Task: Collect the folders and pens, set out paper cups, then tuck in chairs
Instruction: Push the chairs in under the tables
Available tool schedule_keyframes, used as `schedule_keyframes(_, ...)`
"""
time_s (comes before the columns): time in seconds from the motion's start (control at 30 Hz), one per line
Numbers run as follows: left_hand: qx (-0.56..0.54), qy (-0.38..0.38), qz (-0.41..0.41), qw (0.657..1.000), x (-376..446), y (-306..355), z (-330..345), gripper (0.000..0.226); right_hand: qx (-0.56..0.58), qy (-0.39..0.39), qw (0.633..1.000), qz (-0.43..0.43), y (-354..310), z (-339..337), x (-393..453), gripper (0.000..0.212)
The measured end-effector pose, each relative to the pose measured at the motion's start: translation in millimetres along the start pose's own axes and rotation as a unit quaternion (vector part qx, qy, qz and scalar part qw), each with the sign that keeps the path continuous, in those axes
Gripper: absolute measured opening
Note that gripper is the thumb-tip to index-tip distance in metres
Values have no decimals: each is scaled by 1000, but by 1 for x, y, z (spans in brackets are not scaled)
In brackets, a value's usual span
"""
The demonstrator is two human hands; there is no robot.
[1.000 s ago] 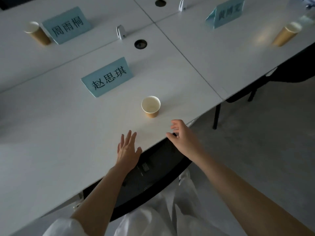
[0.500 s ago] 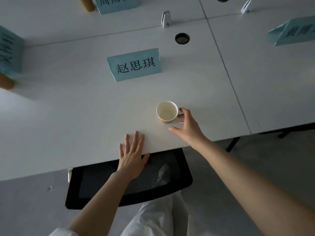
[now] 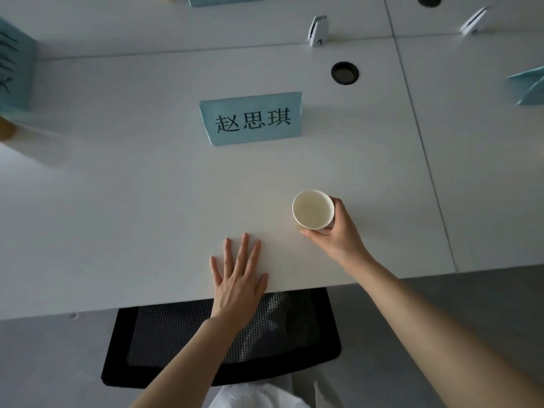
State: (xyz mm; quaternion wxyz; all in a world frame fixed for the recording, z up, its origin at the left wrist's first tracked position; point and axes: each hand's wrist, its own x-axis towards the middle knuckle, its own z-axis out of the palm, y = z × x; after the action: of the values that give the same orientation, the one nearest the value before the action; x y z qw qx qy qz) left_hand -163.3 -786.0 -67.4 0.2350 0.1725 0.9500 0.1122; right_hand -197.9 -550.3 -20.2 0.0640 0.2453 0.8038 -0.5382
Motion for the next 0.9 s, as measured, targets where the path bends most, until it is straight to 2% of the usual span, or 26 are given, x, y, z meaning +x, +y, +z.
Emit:
schedule_keyframes(0.3, 26, 60, 7, 998, 124, 11, -41, 71, -17, 91, 996, -11, -26, -40, 79, 68)
schedule_keyframes(0.43, 34, 105, 8, 994, 128, 12, -39, 65, 2, 105, 994, 1, -43, -45, 125, 64)
schedule_keyframes(0.6, 36, 120, 5, 992, 131, 11, -37, 64, 34, 112, 993, 18, -56, -37, 174, 64)
schedule_keyframes(0.9, 23, 134, 8, 991, 131, 10, -38, 61, 41, 142, 989, 26, -63, -21, 198, 66)
